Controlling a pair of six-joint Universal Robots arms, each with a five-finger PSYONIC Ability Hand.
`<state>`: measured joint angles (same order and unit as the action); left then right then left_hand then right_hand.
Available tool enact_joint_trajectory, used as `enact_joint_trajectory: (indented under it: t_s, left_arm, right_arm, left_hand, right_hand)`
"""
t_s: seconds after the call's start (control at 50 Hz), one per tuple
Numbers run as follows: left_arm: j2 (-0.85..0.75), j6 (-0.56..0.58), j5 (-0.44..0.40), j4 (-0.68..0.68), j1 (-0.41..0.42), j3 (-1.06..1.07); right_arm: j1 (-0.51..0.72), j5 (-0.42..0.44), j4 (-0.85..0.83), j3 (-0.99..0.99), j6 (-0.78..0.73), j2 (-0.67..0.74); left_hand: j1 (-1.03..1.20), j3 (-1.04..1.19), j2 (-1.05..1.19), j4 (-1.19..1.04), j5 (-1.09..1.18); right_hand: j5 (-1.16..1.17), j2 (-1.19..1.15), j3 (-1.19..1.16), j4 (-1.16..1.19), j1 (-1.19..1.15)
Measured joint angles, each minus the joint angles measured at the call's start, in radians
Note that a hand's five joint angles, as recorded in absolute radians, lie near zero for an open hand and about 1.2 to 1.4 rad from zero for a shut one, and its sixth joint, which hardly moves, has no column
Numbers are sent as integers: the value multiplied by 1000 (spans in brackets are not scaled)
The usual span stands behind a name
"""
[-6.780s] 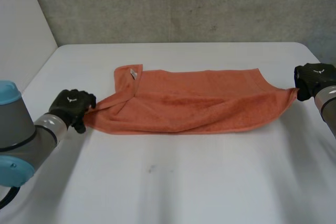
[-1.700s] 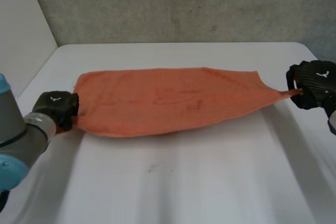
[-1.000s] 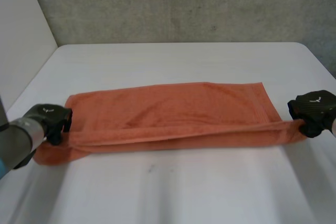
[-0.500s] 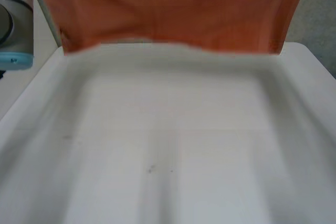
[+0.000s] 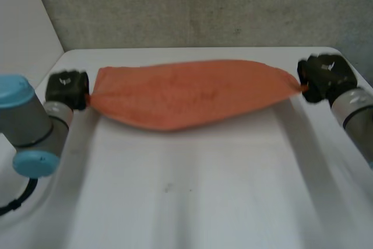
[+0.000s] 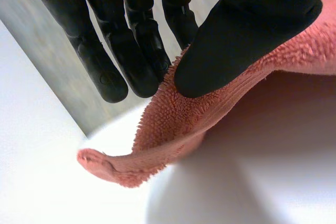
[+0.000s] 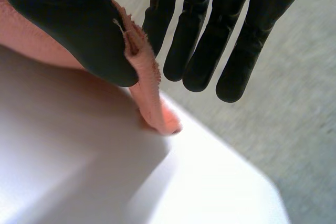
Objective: Fold the laundry
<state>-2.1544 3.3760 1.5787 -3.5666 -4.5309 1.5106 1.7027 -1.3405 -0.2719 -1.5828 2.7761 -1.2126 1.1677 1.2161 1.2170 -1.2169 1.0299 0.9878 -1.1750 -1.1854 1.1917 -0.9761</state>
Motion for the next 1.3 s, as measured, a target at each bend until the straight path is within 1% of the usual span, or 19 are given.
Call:
enact_joint_trajectory:
  t_s: [0.1, 0.26, 0.28, 0.32, 0.34, 0.36, 0.38, 0.44, 0.46, 0.54, 0.62, 0.78, 0.8, 0.84, 0.92, 1.02, 1.08, 1.2, 1.3]
  left_arm:
    - [-14, 39, 0, 22, 0, 68]
    - [86, 122, -2, 35, -2, 156]
    - [119, 143, -4, 36, -2, 180]
    - [144, 160, -8, 36, -2, 198]
    - [162, 176, -17, 38, -2, 214]
    - [162, 176, -17, 38, -2, 214]
    - [178, 193, -29, 42, -3, 229]
    - [195, 218, -52, 49, -3, 246]
    - [207, 237, -75, 57, -5, 259]
    - [236, 263, -127, 83, -18, 284]
    - [271, 275, -180, 116, -50, 309]
    - [294, 276, -277, 170, -148, 339]
    - [294, 276, -277, 170, -148, 339]
    - [289, 277, -316, 181, -185, 342]
    - [267, 283, -358, 188, -221, 337]
    - [236, 303, -379, 192, -241, 326]
    - [200, 336, -384, 197, -253, 314]
    - [147, 367, -383, 199, -257, 301]
    - [114, 371, -382, 195, -256, 289]
  right_arm:
    - [-2, -5, 27, -51, -42, 6]
    - [-10, -9, 67, -62, -49, -49]
    - [-17, -10, 78, -61, -49, -60]
    - [-25, -11, 87, -61, -49, -66]
    - [-35, -12, 93, -63, -49, -70]
    - [-35, -12, 93, -63, -49, -70]
    - [-44, -12, 97, -67, -48, -72]
    - [-58, -10, 101, -74, -46, -72]
    - [-67, -8, 102, -83, -46, -72]
    - [-74, -5, 98, -96, -49, -67]
    - [-82, -1, 92, -101, -48, -58]
    - [-113, 3, 76, -104, -44, -34]
    - [-113, 3, 76, -104, -44, -34]
    - [-119, 3, 74, -103, -45, -23]
    - [-123, 4, 73, -99, -46, -16]
    - [-127, 4, 73, -97, -49, -15]
    - [-132, 5, 73, -98, -52, -13]
    - [-133, 6, 69, -101, -54, -2]
    - [-131, 6, 68, -103, -55, 2]
  left_hand:
    - [0, 0, 0, 0, 0]
    - [0, -8, -9, 9, 0]
    - [-159, -197, -199, 181, -170]
    - [-381, -412, -414, 415, -404]
    - [-559, -587, -590, 590, -579]
    - [-559, -587, -590, 590, -579]
    - [-647, -681, -689, 683, -672]
    - [-690, -746, -748, 750, -729]
    - [-734, -784, -787, 788, -777]
    - [-745, -796, -799, 800, -789]
    - [-738, -784, -784, 784, -770]
    - [-581, -631, -632, 631, -619]
    - [-581, -631, -632, 631, -619]
    - [-558, -608, -608, 608, -596]
    - [-544, -592, -592, 591, -580]
    - [-544, -592, -592, 591, -580]
    - [-545, -593, -594, 593, -581]
    - [-546, -594, -594, 595, -583]
    - [-544, -592, -593, 594, -581]
  right_hand:
    - [0, 0, 0, 0, 0]
    - [0, 0, 0, 0, 0]
    - [0, 0, 0, 0, 0]
    - [0, 0, 0, 0, 0]
    - [0, 0, 0, 0, 0]
    - [0, 0, 0, 0, 0]
    - [0, 0, 0, 0, 0]
    - [0, 0, 0, 0, 0]
    - [0, 0, 0, 0, 0]
    - [0, 0, 0, 0, 0]
    - [0, 0, 0, 0, 0]
    - [0, 0, 0, 0, 0]
    - [0, 0, 0, 0, 0]
    - [0, 0, 0, 0, 0]
    - [0, 0, 0, 0, 0]
    - [0, 0, 0, 0, 0]
    - [0, 0, 0, 0, 0]
    - [0, 0, 0, 0, 0]
    - [0, 0, 0, 0, 0]
